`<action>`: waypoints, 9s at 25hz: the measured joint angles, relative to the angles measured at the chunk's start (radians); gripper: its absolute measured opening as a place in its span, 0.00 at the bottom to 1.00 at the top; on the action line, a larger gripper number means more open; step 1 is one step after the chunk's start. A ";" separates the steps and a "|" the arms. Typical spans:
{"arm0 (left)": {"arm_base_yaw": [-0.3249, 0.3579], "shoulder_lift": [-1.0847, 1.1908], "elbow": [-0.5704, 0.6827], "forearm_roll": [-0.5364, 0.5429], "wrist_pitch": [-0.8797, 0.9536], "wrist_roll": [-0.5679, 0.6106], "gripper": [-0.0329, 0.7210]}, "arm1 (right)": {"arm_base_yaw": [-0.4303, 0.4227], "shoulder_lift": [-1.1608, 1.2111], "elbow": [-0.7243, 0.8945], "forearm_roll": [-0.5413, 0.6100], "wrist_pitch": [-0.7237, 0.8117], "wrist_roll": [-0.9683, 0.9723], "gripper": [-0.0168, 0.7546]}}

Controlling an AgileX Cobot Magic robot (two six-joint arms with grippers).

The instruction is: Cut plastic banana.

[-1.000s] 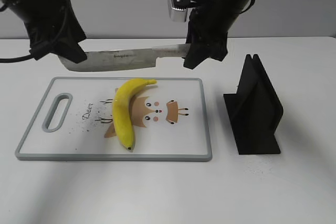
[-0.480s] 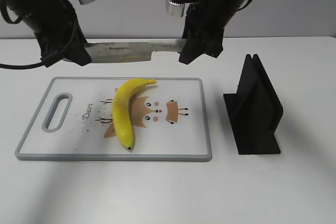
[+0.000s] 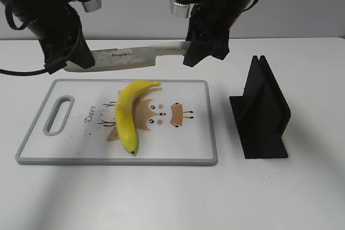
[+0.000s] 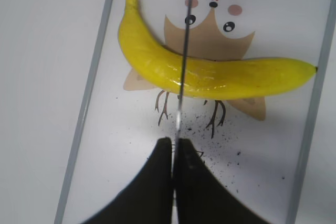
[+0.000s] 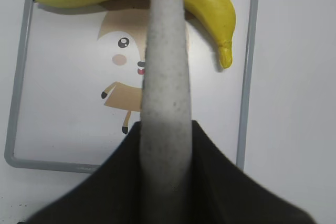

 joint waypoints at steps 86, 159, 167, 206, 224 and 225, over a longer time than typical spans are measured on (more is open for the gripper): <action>-0.038 -0.031 0.135 0.023 -0.170 -0.015 0.03 | 0.065 0.084 -0.087 -0.198 0.089 0.277 0.29; 0.170 -1.274 0.736 0.443 -0.059 -1.231 0.82 | -0.088 -0.754 0.701 -0.376 -0.126 1.601 0.26; 0.170 -1.591 0.857 0.449 0.066 -1.255 0.82 | -0.088 -0.754 0.769 -0.376 -0.136 1.608 0.26; 0.127 -1.816 0.945 0.485 0.060 -1.339 0.75 | -0.086 -0.576 0.810 -0.303 -0.178 1.606 0.26; 0.127 -1.816 0.945 0.485 0.058 -1.339 0.75 | -0.086 -0.726 0.812 -0.242 -0.124 1.441 0.82; 0.127 -1.816 0.945 0.485 0.057 -1.339 0.75 | -0.086 -0.761 0.819 -0.241 -0.124 1.426 0.81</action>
